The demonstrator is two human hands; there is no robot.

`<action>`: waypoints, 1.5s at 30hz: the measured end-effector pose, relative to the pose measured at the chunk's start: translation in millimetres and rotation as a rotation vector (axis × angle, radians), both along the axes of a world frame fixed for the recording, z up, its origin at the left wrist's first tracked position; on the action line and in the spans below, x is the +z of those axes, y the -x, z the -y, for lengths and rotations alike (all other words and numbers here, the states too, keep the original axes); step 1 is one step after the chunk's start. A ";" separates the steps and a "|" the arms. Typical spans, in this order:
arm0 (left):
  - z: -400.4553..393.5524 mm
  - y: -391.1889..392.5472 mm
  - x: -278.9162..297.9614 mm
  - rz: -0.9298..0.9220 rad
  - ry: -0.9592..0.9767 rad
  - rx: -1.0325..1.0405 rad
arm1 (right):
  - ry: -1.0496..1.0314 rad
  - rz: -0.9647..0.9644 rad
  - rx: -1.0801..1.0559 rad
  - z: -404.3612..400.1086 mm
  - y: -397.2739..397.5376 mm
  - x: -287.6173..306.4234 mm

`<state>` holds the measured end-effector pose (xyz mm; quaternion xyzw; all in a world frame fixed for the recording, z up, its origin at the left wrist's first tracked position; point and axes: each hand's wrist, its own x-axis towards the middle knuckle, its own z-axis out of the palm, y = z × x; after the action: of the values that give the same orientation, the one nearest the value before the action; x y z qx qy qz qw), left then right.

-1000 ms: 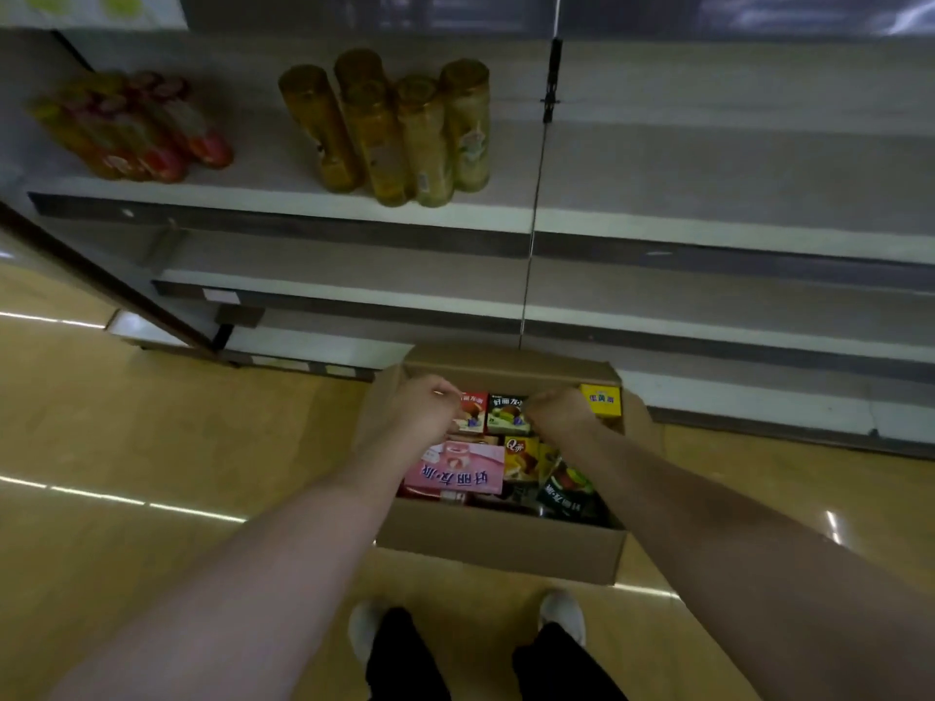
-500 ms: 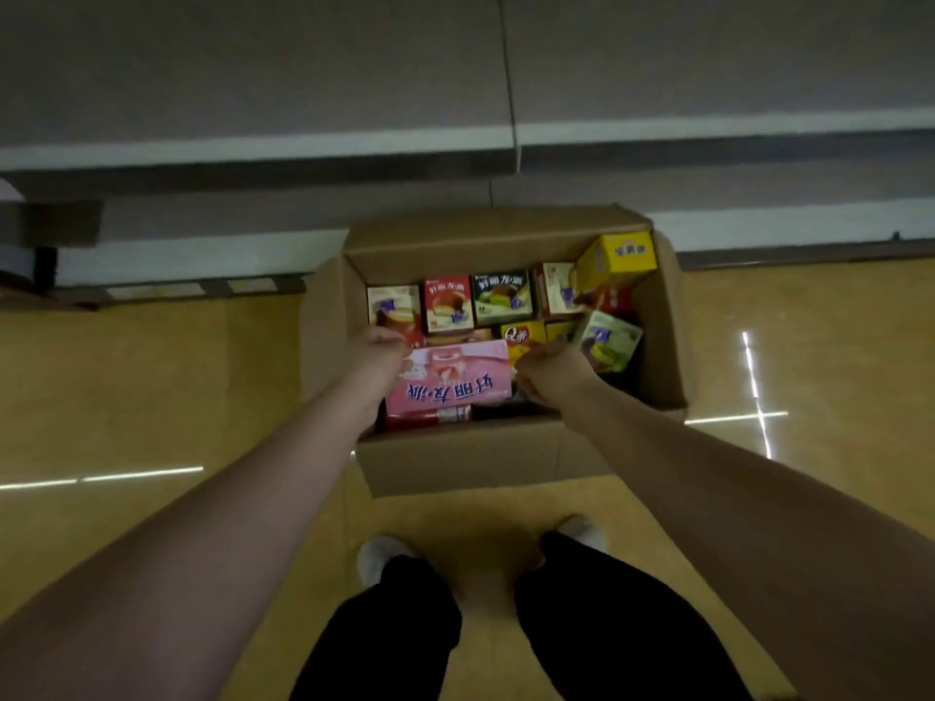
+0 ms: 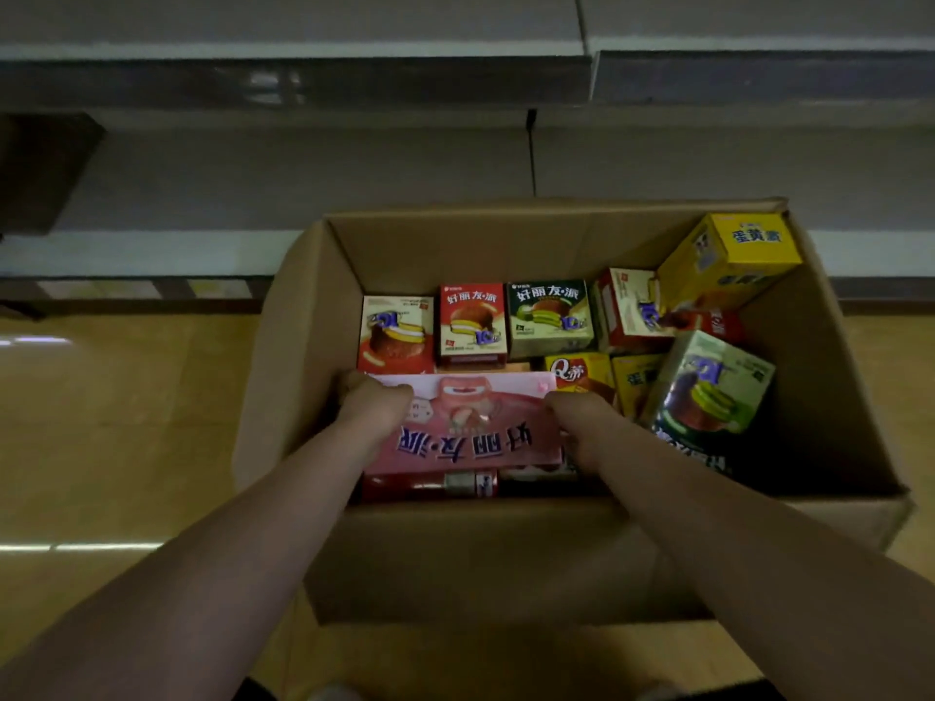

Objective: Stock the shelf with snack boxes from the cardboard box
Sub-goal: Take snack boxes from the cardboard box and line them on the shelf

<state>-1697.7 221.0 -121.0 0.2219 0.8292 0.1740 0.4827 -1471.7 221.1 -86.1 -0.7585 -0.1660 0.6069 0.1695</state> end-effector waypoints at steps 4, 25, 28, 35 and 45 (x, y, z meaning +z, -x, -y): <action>-10.7 1.9 -22.3 0.105 -0.085 0.003 | -0.018 -0.046 0.019 -1.5 0.5 -16.4; 14.1 -12.3 97.4 0.372 -0.123 -0.157 | -0.558 -0.304 -0.082 -14.0 -30.1 84.0; 11.9 -12.7 100.4 0.365 -0.148 -0.243 | -0.815 -0.185 -0.022 -20.5 -26.7 109.0; 10.3 -27.3 124.9 0.435 -0.268 -0.263 | -1.120 0.077 0.466 -10.3 -19.5 139.6; -4.6 -20.5 117.9 1.166 0.084 0.384 | -1.225 0.018 0.619 -4.7 -27.7 154.8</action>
<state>-1677.2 225.5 -3.2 -0.0823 0.4598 0.3175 0.8252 -1444.0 225.7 68.7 -0.4488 -0.6896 0.4178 0.3852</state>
